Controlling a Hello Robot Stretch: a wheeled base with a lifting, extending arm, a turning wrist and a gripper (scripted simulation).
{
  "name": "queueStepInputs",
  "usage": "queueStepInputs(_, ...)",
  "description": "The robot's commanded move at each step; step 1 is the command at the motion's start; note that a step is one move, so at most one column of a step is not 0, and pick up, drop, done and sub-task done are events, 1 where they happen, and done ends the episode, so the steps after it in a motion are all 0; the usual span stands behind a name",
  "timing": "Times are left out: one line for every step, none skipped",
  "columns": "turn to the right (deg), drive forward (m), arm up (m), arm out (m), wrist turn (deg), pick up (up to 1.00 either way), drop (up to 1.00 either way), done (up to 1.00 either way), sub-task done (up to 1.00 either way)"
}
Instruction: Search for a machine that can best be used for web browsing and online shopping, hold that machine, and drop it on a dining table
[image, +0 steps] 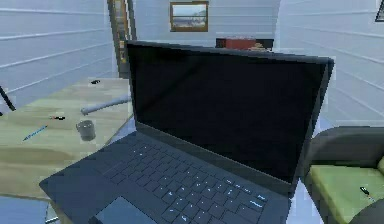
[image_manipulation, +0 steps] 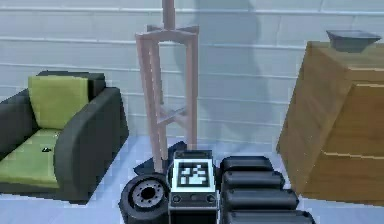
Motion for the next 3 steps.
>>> queueStepInputs(0.0, 1.0, 0.0, 0.0, 0.0, 0.0, 0.0, 0.0, 0.0)
queueStepInputs(0.0, 0.45, 0.0, 0.0, 0.0, 0.0, 0.0, 0.0, 0.0)
queueStepInputs(-45.0, 0.0, 0.0, 0.0, 0.0, 0.0, 0.0, 0.0, 0.0)
